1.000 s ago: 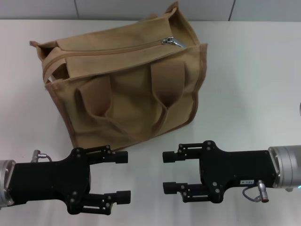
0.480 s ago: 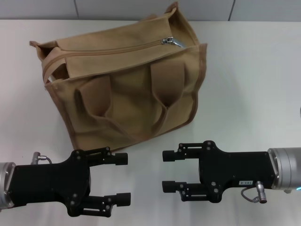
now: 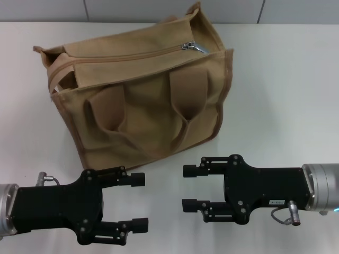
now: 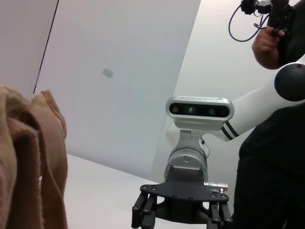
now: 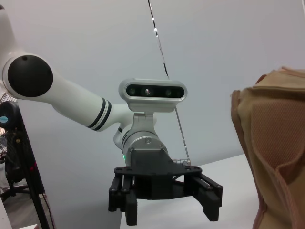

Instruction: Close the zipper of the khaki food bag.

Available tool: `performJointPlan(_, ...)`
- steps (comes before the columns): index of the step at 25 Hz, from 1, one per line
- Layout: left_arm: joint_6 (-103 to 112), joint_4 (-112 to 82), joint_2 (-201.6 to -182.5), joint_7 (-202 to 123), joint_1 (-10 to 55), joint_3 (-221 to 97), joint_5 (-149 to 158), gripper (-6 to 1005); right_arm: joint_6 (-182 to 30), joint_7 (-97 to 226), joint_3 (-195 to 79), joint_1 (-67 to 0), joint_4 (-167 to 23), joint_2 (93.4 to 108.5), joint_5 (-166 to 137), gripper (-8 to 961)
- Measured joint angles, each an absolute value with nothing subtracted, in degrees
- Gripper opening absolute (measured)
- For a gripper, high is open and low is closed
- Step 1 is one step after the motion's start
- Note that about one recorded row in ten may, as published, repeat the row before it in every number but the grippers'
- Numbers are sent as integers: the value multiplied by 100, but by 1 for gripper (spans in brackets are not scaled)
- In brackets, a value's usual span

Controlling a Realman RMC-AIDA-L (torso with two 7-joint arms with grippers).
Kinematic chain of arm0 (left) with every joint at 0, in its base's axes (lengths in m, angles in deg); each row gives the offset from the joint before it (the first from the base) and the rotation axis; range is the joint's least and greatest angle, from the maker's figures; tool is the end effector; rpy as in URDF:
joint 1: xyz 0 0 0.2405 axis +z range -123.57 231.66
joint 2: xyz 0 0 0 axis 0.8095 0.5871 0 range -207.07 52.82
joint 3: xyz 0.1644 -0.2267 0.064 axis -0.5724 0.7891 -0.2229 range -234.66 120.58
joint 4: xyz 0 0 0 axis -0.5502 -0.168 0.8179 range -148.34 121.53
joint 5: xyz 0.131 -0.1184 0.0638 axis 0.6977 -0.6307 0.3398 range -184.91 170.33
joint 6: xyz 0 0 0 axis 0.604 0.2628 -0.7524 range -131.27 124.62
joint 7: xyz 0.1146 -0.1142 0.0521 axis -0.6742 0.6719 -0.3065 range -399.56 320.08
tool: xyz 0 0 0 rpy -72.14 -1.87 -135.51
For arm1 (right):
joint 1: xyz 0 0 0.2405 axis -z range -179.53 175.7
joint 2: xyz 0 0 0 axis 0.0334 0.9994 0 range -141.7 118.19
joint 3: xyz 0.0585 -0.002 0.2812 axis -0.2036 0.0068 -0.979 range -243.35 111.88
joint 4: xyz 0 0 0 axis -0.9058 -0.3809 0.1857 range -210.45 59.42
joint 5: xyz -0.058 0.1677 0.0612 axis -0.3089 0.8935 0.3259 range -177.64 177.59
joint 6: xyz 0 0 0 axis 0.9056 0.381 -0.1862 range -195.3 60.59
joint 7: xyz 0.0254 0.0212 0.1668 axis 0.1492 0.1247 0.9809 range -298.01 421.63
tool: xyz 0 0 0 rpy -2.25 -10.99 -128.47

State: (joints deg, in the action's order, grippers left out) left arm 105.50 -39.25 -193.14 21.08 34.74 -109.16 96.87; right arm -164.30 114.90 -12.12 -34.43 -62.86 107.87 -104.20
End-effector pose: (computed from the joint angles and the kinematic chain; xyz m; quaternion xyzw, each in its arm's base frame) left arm -0.2769 0.2173 -0.0437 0.9262 0.1499 0.3458 0.0131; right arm 0.2304 0.2583 -0.1030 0.9364 -0.1089 -0.3326 0.0254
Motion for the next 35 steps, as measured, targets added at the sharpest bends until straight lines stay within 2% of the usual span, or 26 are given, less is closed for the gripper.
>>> performJointPlan(35, 10592, -3805, -19347, 2037, 3373, -10890, 9686, 832, -16428, 11262, -1212, -3292, -6321, 10786, -10267, 636)
